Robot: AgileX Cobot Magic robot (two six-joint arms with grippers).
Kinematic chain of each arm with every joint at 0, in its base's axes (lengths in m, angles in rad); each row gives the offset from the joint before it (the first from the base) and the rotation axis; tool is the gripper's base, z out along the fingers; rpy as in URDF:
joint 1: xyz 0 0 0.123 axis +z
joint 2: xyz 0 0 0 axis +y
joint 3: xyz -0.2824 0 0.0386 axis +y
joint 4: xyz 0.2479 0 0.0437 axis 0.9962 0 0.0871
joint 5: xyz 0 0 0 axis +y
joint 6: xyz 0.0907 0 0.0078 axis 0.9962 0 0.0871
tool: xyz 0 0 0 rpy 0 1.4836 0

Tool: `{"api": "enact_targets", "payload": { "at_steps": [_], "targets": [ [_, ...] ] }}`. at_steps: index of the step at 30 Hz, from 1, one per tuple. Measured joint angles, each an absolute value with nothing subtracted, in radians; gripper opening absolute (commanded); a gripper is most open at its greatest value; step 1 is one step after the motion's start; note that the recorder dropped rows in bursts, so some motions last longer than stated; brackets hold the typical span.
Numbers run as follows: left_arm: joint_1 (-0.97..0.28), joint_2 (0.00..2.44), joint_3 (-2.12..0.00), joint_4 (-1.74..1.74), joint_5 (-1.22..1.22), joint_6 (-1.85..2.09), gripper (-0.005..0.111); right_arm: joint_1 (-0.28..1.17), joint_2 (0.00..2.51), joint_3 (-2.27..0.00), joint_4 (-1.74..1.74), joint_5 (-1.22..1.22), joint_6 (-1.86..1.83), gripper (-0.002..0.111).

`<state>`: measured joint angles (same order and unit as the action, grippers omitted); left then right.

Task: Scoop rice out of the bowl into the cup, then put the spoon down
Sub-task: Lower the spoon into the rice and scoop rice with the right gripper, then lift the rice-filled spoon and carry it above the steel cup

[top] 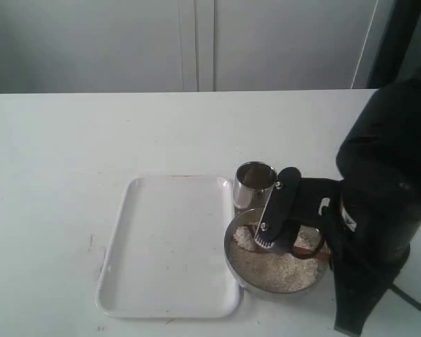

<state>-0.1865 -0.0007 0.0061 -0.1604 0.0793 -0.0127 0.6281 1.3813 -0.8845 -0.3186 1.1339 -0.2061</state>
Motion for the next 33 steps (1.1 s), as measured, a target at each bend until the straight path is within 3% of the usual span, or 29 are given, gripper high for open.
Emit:
{"api": "enact_targets", "payload": {
  "at_steps": [10,18,28,33],
  "targets": [
    [-0.186,-0.001,0.006,-0.160,0.079,-0.013,0.014,0.568,1.236,-0.839,-0.268,1.123,-0.221,0.000],
    [-0.186,-0.001,0.006,-0.160,0.079,-0.013,0.014,0.564,1.047,-0.760,-0.244,1.214,-0.018,0.000],
    [-0.186,-0.001,0.006,-0.160,0.079,-0.013,0.014,0.564,1.050,-0.764,-0.218,1.214,0.105,0.000],
    [-0.186,-0.001,0.006,-0.160,0.079,-0.013,0.014,0.564,1.208,-0.914,-0.225,1.220,0.111,0.000]
  ]
}}
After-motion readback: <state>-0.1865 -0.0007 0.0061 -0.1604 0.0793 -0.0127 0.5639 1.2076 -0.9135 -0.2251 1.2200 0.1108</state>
